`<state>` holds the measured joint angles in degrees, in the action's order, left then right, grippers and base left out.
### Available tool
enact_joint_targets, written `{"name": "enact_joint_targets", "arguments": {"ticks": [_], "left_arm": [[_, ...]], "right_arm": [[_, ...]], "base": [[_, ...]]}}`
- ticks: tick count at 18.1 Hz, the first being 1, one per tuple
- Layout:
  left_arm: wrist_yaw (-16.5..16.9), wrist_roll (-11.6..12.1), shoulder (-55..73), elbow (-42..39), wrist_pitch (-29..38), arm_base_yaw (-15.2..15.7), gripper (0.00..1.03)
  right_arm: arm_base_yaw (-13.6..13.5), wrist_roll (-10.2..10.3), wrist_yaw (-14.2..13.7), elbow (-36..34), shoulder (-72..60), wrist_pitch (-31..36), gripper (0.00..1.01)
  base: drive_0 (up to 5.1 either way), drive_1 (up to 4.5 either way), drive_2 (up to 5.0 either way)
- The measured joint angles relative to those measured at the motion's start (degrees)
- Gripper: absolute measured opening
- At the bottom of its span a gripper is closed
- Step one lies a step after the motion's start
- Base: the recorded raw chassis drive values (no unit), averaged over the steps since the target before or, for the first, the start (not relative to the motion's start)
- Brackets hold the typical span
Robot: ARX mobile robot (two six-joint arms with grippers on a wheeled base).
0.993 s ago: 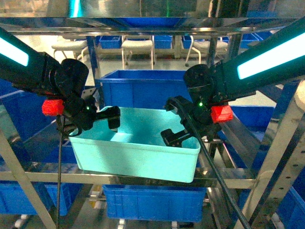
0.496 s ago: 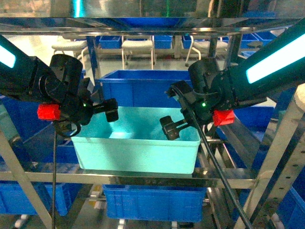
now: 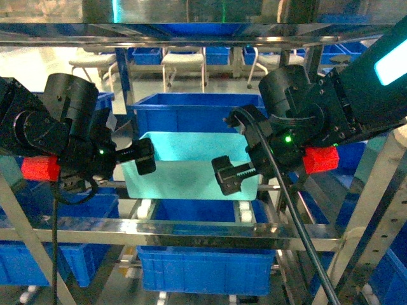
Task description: Organize blue bins on left shelf correctly
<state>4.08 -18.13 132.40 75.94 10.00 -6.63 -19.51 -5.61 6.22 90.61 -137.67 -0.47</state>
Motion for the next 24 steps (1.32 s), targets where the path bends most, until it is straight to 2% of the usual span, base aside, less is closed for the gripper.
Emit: {"name": "enact_joint_targets", "arguments": {"ticks": [2, 5, 7, 8, 10, 12, 14, 15, 16, 17, 18, 19, 20, 21, 22, 24], "left_arm": [[0.17, -1.05, -4.35, -6.25, 0.5, -0.83, 0.98], [0.9, -2.43, -9.14, -14.12, 0.7, -1.62, 0.98], [0.74, -2.56, -10.95, -17.0, -0.42, -1.97, 0.98], [0.94, -2.4, -11.93, -18.99, 1.33, -2.75, 0.98], [4.15, -4.26, -12.74, -21.0, 2.75, -4.04, 0.98], [5.11, -5.42, -12.81, -21.46, 2.75, -5.2, 0.98], [5.03, -5.88, -12.83, -21.46, 3.06, -4.87, 0.98], [-2.34, -1.81, -10.34, -26.18, 23.43, -5.29, 0.9], [-7.82, 1.55, -8.85, -29.75, 33.35, -5.27, 0.83], [-8.74, 3.15, -8.63, -31.04, 35.82, -5.25, 0.81], [-10.47, 5.18, -8.5, -33.66, 40.0, -5.05, 0.77], [-13.33, 10.93, -9.05, -43.12, 51.52, -3.89, 0.65], [-13.31, 13.68, -12.41, -48.35, 58.73, -2.4, 0.54], [-13.0, 15.3, -19.39, -51.28, 64.0, -1.22, 0.41], [-12.0, 16.13, -24.74, -53.4, 64.85, -1.03, 0.3], [-10.19, 17.11, -30.6, -62.23, 63.06, 0.35, 0.03]], "right_arm": [[0.02, 2.23, 0.46, -6.99, 2.95, -1.36, 0.98], [-0.07, 4.46, 1.75, -15.02, 7.65, -1.05, 0.98], [-0.5, 5.53, 2.19, -18.01, 10.64, -0.66, 0.98], [-0.87, 6.1, 2.25, -19.63, 11.93, 0.09, 0.98], [-1.79, 6.08, 3.08, -22.21, 12.57, 3.13, 0.98], [-2.36, 6.08, 3.3, -22.49, 12.57, 3.23, 0.98], [-2.16, 6.08, 3.41, -22.51, 12.57, 3.5, 0.98], [-2.64, 5.92, -5.81, -28.04, 11.26, 24.9, 0.9], [-2.54, 5.92, -12.92, -32.39, 10.99, 36.28, 0.83], [-2.51, 5.84, -14.27, -33.86, 11.13, 38.95, 0.81], [-2.45, 5.81, -18.03, -38.84, 11.87, 46.51, 0.75], [-0.59, 5.68, -22.47, -47.98, 13.81, 57.79, 0.64], [2.21, 5.7, -23.17, -54.6, 17.44, 66.69, 0.54], [4.76, 5.73, -22.69, -59.49, 24.04, 73.59, 0.41], [5.57, 5.73, -20.83, -63.45, 30.27, 75.23, 0.28], [7.69, 5.68, -17.49, -72.83, 35.63, 73.53, 0.02]], "base": [[0.0, 0.0, 0.0], [0.0, 0.0, 0.0], [0.0, 0.0, 0.0], [0.0, 0.0, 0.0], [0.0, 0.0, 0.0], [0.0, 0.0, 0.0], [0.0, 0.0, 0.0], [0.0, 0.0, 0.0], [0.0, 0.0, 0.0], [0.0, 0.0, 0.0], [0.0, 0.0, 0.0], [0.0, 0.0, 0.0], [0.0, 0.0, 0.0], [0.0, 0.0, 0.0], [0.0, 0.0, 0.0], [0.0, 0.0, 0.0]]}}
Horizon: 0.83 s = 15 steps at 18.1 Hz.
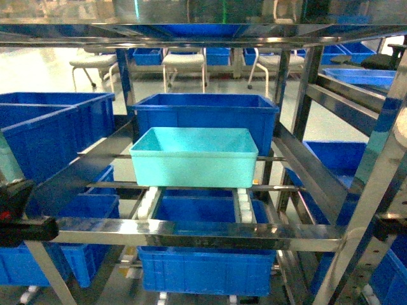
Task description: Organize blue bins on left shelf correctly
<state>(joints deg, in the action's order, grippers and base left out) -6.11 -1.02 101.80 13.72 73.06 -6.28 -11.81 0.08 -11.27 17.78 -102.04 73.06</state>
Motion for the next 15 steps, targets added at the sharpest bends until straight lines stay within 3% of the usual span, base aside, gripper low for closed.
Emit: {"name": "enact_joint_targets", "arguments": {"ticks": [4, 5, 6, 7, 9, 13, 15], "left_arm": [[2.32, 0.04, -18.25, -8.15, 0.46, 2.32, 0.02], [5.51, 0.07, -22.95, -9.6, -0.35, 5.53, 0.02], [5.33, 0.04, -28.11, -10.51, -3.5, 6.6, 0.02], [5.9, 0.04, -32.26, -11.65, -7.08, 6.36, 0.02], [6.08, 0.07, -38.62, -12.87, -12.57, 6.27, 0.02], [6.08, 0.07, -44.37, -12.98, -17.07, 6.27, 0.02], [6.1, 0.07, -51.49, -12.7, -25.99, 6.27, 0.02]], "right_arm": [[4.68, -0.11, 4.07, -9.97, 17.35, 0.59, 0.02], [5.64, -0.09, 4.74, -11.72, 21.68, -0.52, 0.02], [6.38, -0.09, 5.57, -12.94, 26.53, -3.19, 0.02], [6.67, -0.11, 6.36, -14.12, 30.34, -6.23, 0.02], [9.94, -0.11, 10.03, -15.85, 37.33, -11.89, 0.02], [12.13, -0.09, 10.51, -15.91, 44.61, -20.17, 0.02], [12.09, -0.09, 11.13, -15.93, 50.53, -24.28, 0.02]], "base": [[0.0, 0.0, 0.0], [0.0, 0.0, 0.0], [0.0, 0.0, 0.0], [0.0, 0.0, 0.0], [0.0, 0.0, 0.0], [0.0, 0.0, 0.0], [0.0, 0.0, 0.0]]}}
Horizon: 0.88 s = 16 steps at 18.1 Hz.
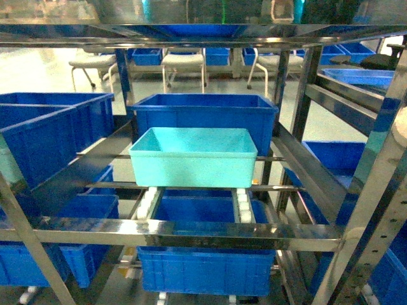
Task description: Organize blue bins on left shelf correctly
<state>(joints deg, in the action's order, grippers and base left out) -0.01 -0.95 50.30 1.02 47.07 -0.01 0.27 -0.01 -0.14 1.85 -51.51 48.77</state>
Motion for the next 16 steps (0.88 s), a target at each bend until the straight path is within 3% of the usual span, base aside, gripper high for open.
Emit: {"name": "enact_joint_targets", "arguments": {"ticks": [5, 16], "left_arm": [[-0.02, 0.0, -14.78, -0.22, -12.87, 0.0, 0.02], [-0.02, 0.0, -32.65, -0.26, -29.44, 0.0, 0.02]], "right_arm": [[-0.26, 0.0, 0.0, -0.98, 13.57, -11.87, 0.02], [-0.26, 0.0, 0.0, -1.05, 32.44, -29.62, 0.02]], "base": [[0.0, 0.0, 0.0], [0.0, 0.0, 0.0]]}}
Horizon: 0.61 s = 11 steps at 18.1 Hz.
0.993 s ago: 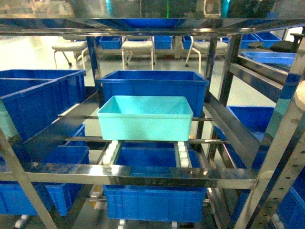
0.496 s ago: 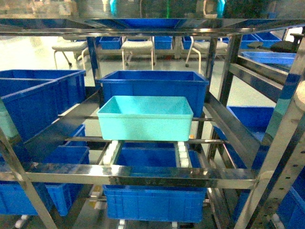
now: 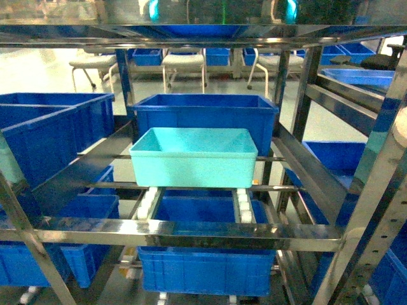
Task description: Organize blue bins on left shelf correctly
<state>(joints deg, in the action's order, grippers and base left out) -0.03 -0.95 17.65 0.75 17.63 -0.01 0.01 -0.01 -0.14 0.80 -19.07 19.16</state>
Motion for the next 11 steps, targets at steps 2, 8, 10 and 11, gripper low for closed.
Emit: {"name": "enact_joint_targets", "arguments": {"ticks": [2, 8, 10, 11], "left_arm": [[0.0, 0.0, -2.91, 0.0, -2.73, 0.0, 0.02], [0.0, 0.0, -5.84, 0.0, -5.73, 0.0, 0.02], [0.0, 0.0, -6.49, 0.0, -6.4, 0.0, 0.02], [0.0, 0.0, -6.75, 0.0, -6.69, 0.0, 0.02]], "right_arm": [[0.0, -0.02, 0.02, 0.0, 3.23, -3.23, 0.02], [0.0, -0.02, 0.02, 0.0, 6.21, -6.21, 0.02], [0.0, -0.02, 0.02, 0.0, 6.97, -6.97, 0.02], [0.0, 0.0, 0.02, 0.0, 7.28, -7.23, 0.02]], "base": [[0.0, 0.0, 0.0], [0.0, 0.0, 0.0], [0.0, 0.0, 0.0], [0.0, 0.0, 0.0]]}}
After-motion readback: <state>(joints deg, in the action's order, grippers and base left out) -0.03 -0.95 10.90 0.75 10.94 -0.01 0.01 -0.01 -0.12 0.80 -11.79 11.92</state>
